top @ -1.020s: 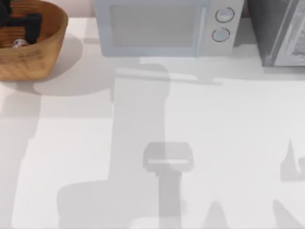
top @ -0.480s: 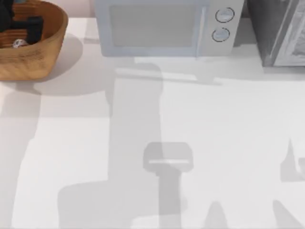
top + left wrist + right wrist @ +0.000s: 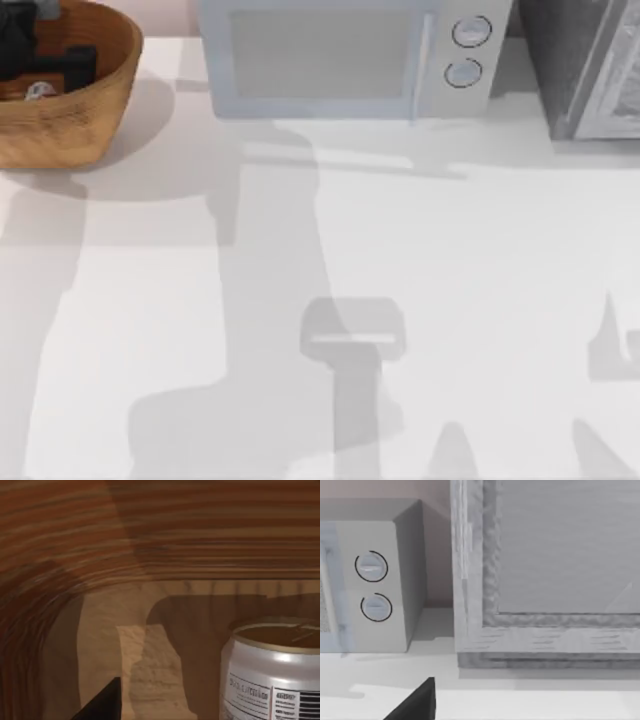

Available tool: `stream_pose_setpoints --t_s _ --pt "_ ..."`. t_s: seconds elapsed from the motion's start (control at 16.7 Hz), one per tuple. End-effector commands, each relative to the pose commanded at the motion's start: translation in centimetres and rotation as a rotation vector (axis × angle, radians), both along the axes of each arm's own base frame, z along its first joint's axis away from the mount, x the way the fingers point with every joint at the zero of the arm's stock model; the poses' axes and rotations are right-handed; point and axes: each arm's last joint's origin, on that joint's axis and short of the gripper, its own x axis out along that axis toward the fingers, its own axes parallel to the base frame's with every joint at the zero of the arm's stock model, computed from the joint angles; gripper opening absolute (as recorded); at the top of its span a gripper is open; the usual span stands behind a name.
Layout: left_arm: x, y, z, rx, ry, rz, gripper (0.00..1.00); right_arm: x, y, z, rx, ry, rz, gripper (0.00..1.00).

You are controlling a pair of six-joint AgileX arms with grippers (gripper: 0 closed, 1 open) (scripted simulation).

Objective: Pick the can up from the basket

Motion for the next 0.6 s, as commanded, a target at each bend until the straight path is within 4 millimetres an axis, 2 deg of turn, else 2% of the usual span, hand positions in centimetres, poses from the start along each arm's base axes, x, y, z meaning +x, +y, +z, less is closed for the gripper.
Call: stream_pose_setpoints --t_s 0.12,0.6 --pt "0.0 0.0 0.0 0.0 0.0 0.0 1.0 0.0 0.0 0.0 0.0 0.0 0.0 1.0" --pt "0.0 0.0 0.0 0.0 0.0 0.0 0.4 0.0 0.0 0.0 0.0 0.0 0.0 1.0"
